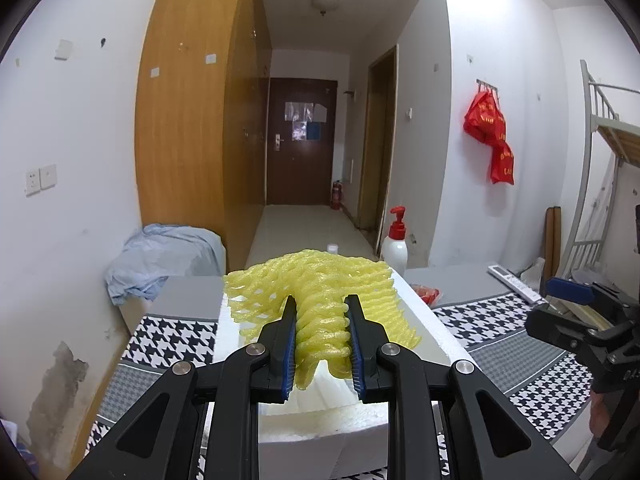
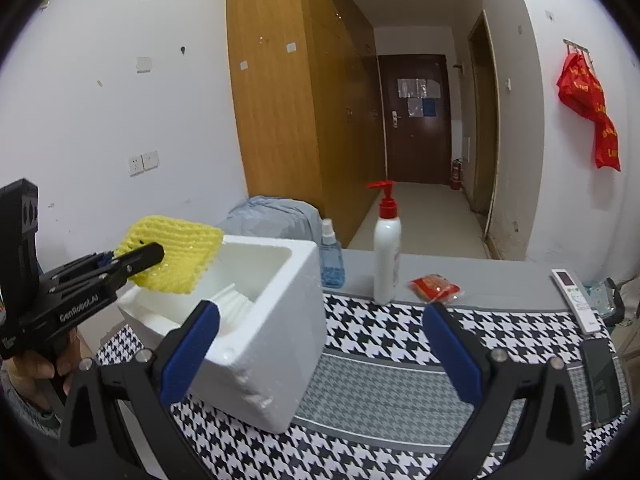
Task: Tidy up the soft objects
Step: 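Lower the yellow sponge into the box and open the left tool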
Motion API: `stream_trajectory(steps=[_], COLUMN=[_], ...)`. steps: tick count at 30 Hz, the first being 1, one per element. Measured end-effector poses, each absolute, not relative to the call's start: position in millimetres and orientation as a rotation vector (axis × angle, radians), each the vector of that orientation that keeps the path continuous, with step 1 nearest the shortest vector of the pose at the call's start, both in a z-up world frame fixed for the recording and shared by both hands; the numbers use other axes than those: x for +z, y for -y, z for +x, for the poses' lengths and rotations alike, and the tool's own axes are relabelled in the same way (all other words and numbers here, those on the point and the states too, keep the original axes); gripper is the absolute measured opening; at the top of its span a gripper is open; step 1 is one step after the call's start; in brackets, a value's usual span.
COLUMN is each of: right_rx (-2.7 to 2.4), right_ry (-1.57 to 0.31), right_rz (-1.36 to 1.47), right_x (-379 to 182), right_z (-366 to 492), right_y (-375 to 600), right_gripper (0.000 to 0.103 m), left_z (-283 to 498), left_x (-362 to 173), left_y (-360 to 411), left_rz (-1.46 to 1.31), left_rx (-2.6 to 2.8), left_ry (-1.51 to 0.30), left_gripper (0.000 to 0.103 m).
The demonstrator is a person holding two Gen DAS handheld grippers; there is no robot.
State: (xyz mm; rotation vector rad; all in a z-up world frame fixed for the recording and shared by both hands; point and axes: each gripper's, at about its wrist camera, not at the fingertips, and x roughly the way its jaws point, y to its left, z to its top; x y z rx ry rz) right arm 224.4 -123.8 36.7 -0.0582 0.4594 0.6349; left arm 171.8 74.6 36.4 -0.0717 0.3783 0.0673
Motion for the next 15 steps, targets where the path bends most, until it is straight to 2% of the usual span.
stream_trajectory(steps=[13,14,15], right_rx=[0.613,0.612,0.610], right_ry=[-0.465,-0.465,-0.465], right_rz=[-0.064,-0.064,-0.064], right_x=[32.6,32.8,33.0], right_z=[220.1,220.1,219.8], right_y=[134.9,135.3,135.6], right_gripper=[0.102,0.103,0.103], left_z=[202.1,203.3,204.5], left_x=[21.9,20.8,20.3], left_y=[-70.9,-70.5,-70.8], left_rz=[-0.066,-0.064,-0.071], left_rx=[0.084,0.086,0.085], left_ry=[-0.488,-0.498,-0.503], left_gripper=[0.023,0.024,0.030])
